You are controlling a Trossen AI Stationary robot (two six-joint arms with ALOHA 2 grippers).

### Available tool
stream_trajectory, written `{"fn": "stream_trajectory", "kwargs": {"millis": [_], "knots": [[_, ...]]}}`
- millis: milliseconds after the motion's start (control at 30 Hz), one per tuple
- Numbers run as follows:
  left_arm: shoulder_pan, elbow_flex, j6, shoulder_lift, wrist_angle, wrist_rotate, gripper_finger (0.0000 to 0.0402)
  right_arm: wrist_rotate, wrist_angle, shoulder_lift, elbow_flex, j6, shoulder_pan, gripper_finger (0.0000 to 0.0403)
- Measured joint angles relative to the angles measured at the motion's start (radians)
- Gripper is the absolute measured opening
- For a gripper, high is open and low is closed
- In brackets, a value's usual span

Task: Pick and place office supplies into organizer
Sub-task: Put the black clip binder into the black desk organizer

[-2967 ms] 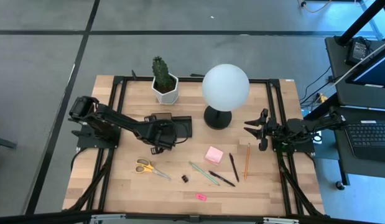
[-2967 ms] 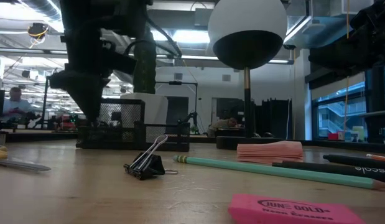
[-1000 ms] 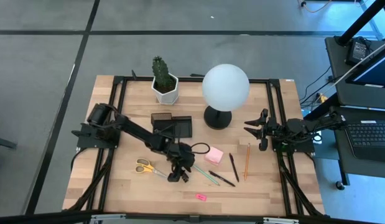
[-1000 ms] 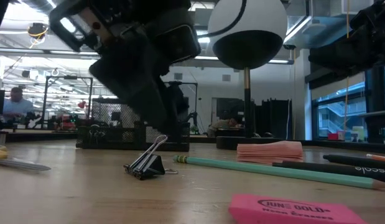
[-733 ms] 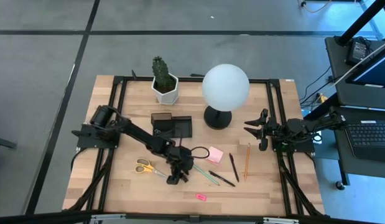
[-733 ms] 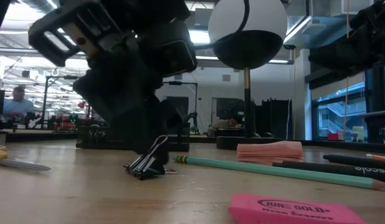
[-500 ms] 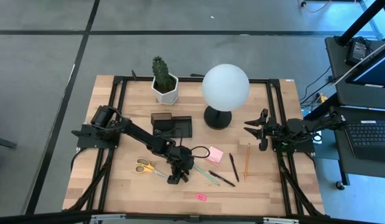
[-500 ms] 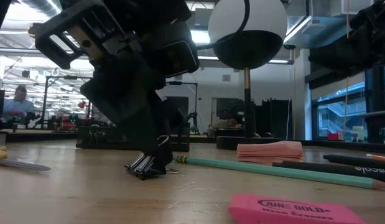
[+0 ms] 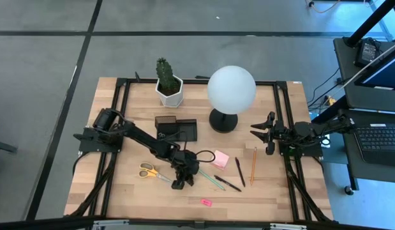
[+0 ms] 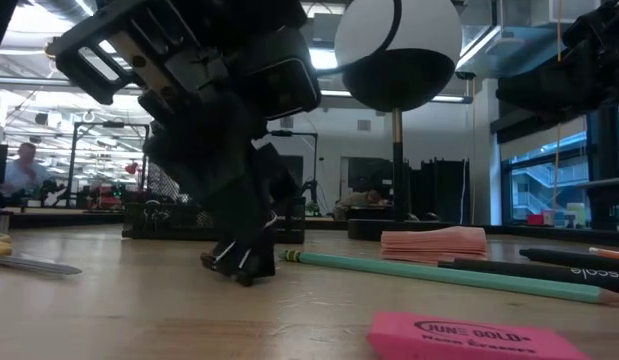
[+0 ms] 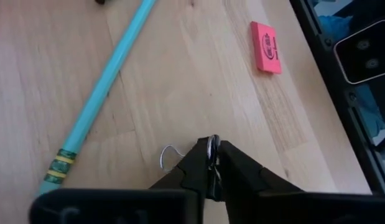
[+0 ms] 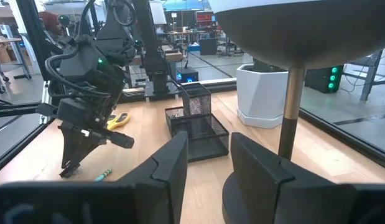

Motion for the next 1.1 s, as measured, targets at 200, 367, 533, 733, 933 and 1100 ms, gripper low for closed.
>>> {"fn": "stream_trajectory", "kwargs": {"millis": [200,367,533,733,933,1100], "knots": [[0.0,0.0,-0.005,-0.017,-0.014,-0.004,0.0006,0.0,0.0,0.0,0.0,0.0,0.0,0.0126],[0.0,-0.001,0.003,-0.124,-0.142,-0.059,0.0003,0.0,0.0,0.0,0.0,0.0,0.0,0.0126],[-0.004,0.0,0.011,-0.287,-0.405,-0.346,0.0002,0.0,0.0,0.0,0.0,0.0,0.0,0.0126],[-0.041,-0.002,-0.033,-0.403,-0.724,-0.726,0.0002,0.0,0.0,0.0,0.0,0.0,0.0,0.0126],[-0.045,-0.077,-0.095,-0.42,-0.779,-0.847,0.0002,0.0,0.0,0.0,0.0,-0.004,0.0,0.0126],[-0.044,-0.148,-0.12,-0.421,-0.78,-0.944,0.0002,0.0,0.0,0.0,0.0,-0.004,0.0,0.0126]]}}
